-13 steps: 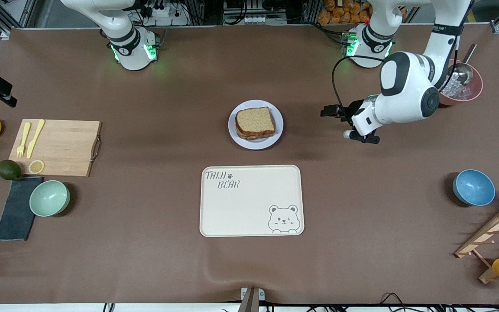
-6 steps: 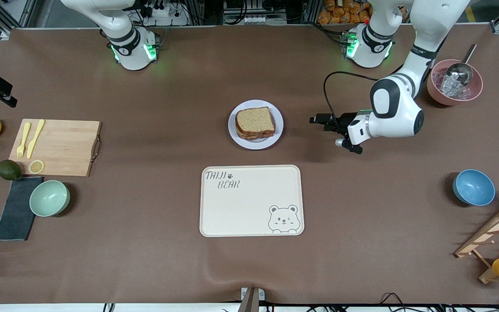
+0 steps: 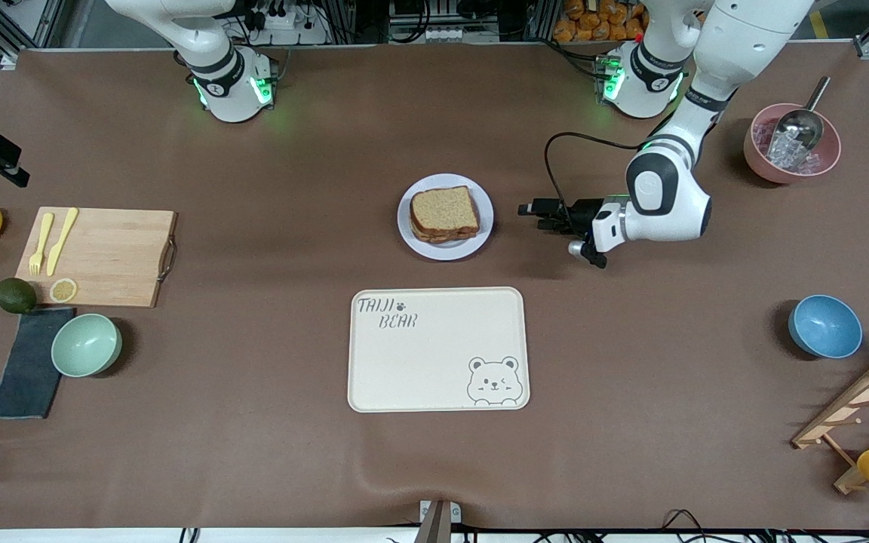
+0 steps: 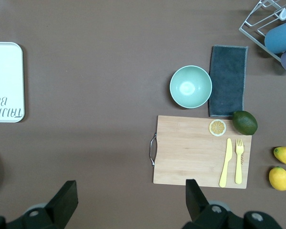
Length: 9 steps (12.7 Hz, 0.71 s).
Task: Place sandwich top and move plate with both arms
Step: 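Move the left gripper to the rim of the white plate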
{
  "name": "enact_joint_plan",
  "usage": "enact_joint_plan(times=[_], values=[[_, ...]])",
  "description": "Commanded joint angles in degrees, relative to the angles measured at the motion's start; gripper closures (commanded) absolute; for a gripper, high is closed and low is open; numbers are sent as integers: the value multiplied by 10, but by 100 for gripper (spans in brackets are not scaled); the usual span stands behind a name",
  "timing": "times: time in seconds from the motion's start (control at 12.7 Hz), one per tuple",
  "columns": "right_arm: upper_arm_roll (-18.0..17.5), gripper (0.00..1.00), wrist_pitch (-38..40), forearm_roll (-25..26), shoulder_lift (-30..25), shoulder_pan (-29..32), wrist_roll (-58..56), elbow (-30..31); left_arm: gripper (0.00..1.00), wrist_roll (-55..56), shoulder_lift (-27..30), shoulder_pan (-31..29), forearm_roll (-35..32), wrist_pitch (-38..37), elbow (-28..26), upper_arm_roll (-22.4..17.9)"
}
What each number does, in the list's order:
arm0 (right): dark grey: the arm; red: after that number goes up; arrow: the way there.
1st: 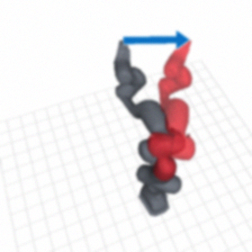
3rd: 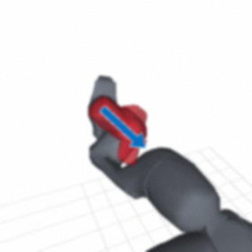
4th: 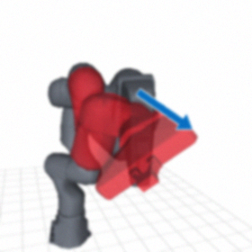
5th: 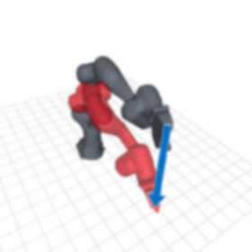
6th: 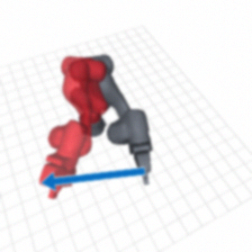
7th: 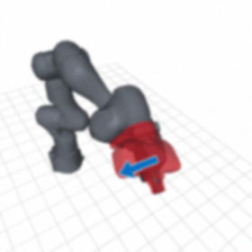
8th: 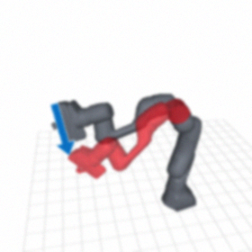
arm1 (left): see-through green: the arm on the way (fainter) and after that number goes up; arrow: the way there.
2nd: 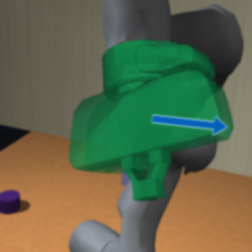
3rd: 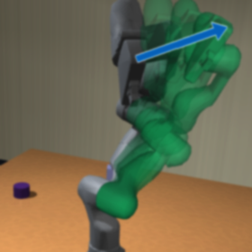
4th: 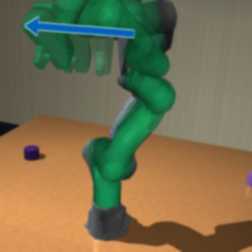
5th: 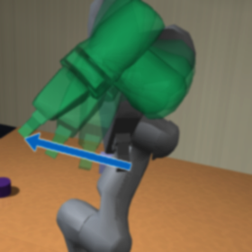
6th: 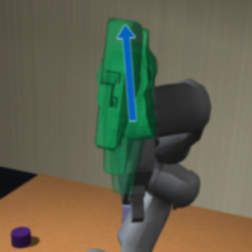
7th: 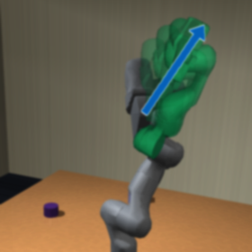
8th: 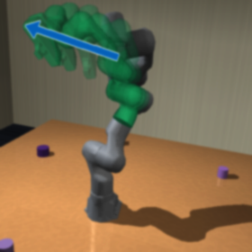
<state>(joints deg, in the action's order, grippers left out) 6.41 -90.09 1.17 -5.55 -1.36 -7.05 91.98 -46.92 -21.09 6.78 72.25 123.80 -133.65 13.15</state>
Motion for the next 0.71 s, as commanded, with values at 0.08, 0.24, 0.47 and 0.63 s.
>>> enact_joint_plan(times=[0.08, 0.24, 0.47, 0.63], values=[[0, 0, 1, 6, 7, -3, 5, -15, 0, -96, -40, 6, 74, 7, 1, 1], [0, 0, 0, 3, 8, -2, 5, -14, 1, -136, -60, 8, 104, 7, 2, 2], [0, 0, -1, 9, 15, -18, 5, -15, 3, -145, -62, 8, 154, 7, 2, 26], [0, 0, 0, 7, 19, -17, 5, -14, 5, -146, -67, 8, 185, 7, 6, 40]])
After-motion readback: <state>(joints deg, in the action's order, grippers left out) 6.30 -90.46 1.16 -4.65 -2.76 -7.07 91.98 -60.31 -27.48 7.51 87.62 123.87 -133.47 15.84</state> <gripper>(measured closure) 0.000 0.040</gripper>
